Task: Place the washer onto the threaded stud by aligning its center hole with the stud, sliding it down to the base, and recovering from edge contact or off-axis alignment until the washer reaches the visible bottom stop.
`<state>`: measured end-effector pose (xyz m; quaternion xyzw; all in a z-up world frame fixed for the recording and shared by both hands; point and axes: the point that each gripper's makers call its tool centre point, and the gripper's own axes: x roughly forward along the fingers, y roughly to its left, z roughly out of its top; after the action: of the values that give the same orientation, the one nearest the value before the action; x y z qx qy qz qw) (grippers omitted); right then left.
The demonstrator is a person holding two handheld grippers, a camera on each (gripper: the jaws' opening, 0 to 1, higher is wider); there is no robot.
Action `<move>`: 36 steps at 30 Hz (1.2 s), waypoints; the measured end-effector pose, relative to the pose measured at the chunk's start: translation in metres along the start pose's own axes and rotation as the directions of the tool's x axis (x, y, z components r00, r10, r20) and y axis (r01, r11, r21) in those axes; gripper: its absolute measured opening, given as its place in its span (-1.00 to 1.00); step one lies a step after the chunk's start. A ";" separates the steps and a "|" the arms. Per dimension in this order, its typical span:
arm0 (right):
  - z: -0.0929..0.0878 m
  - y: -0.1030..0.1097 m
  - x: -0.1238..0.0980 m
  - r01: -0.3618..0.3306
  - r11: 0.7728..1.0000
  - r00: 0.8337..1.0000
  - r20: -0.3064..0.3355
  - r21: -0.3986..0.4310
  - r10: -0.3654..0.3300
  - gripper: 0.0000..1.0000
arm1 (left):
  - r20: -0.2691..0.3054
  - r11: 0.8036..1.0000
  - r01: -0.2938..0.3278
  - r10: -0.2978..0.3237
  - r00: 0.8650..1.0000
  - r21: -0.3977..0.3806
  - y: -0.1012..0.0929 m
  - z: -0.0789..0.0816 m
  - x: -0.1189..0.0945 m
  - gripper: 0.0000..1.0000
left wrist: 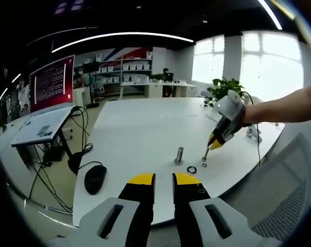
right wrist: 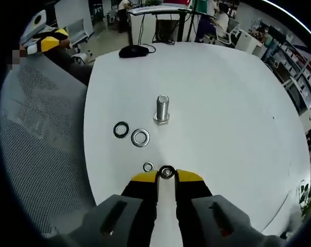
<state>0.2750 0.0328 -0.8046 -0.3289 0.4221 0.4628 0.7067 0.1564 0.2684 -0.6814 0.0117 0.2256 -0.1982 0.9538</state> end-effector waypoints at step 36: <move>-0.025 0.003 0.032 -0.022 0.998 0.988 -0.152 -0.060 0.012 -0.74 | -0.001 1.000 0.000 0.000 1.000 0.000 0.000 0.000 0.000 -0.78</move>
<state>0.2722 0.0244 -0.8447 -0.3810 0.4631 0.4552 0.6581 0.1567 0.2686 -0.6819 0.0116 0.2261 -0.1980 0.9537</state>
